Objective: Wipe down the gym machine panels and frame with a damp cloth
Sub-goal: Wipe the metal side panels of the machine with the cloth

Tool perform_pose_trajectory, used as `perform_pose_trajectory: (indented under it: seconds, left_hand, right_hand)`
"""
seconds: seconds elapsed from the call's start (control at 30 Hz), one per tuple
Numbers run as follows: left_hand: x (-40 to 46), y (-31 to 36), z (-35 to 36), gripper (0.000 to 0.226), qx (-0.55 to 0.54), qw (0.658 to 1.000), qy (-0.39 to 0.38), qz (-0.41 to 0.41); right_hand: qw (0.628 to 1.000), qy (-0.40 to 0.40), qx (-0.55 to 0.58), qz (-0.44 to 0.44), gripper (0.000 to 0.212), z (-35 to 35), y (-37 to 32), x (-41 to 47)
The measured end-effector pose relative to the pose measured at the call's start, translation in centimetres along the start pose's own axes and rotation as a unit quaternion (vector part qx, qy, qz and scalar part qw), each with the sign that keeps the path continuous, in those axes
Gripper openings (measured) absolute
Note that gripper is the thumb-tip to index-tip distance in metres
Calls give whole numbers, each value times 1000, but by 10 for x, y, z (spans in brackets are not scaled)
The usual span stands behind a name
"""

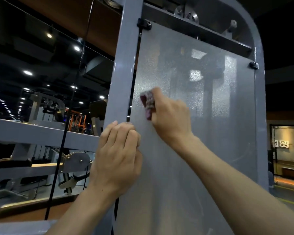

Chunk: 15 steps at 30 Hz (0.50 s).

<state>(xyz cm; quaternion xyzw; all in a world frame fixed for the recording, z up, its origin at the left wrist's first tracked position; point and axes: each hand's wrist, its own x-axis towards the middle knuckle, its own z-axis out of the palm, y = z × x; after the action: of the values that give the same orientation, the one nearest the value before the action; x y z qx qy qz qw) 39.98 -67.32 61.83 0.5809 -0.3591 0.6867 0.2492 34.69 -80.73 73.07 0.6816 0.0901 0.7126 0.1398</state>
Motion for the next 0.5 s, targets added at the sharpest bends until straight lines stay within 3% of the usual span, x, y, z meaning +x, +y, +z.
perform_pose_trajectory:
  seconds: [0.13, 0.27, 0.37, 0.43, 0.5]
  left_hand:
    - [-1, -1, 0, 14, -1, 1000, -2, 2]
    - [0, -1, 0, 10, 5, 1000, 6, 0]
    - [-1, 0, 1, 10, 11, 1000, 8, 8]
    - [-1, -1, 1, 9, 7, 1000, 10, 10]
    - [-1, -2, 2, 10, 4, 1000, 13, 12]
  right_hand:
    - [999, -31, 30, 11, 25, 2, 12, 51]
    - [981, -94, 95, -138, 25, -3, 6, 10]
    - [958, -151, 56, -239, 20, -9, 6, -19]
    - [965, -119, 25, -233, 30, -9, 9, 3]
    - [982, -78, 6, -174, 47, -8, 11, 38]
